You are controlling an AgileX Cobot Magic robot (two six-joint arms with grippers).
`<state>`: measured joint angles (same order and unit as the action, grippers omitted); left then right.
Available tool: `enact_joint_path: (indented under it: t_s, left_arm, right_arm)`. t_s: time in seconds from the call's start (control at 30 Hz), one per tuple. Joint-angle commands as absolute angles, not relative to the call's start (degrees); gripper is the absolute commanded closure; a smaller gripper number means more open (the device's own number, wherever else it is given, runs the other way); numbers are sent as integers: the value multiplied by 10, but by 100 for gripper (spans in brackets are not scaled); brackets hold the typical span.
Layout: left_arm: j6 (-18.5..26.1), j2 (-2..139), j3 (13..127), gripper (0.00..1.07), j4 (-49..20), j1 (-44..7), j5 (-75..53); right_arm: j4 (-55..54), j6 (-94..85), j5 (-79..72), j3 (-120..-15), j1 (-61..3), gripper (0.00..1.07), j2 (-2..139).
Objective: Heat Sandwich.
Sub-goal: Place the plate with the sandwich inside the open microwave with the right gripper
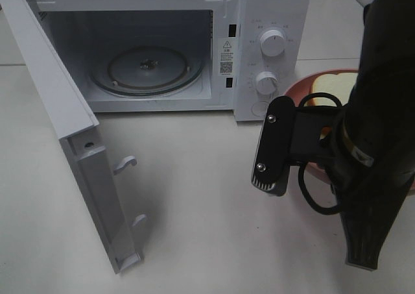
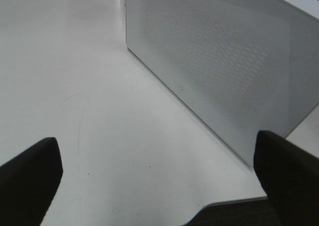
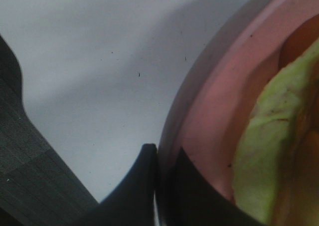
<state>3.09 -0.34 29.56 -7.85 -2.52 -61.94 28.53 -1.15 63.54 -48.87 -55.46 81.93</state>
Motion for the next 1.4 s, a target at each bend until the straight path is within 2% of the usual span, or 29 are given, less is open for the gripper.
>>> enact_joint_path:
  t_s: [0.03,0.43,0.93,1.4]
  left_arm:
    - [27,-13,294,8,-79,-27,-612]
    - [27,-13,294,8,-79,-27,-612]
    - [27,-13,294,8,-79,-27,-612]
    - [27,-13,294,8,-79,-27,-612]
  right_arm:
    - [304,-58,624,-488,-555,107,814]
    - [303,-155,583,-488,-555,107,814]
    - [286,-183,549,-488,-555,107,815]
    - [291,-352,494,-488,-553,107,815]
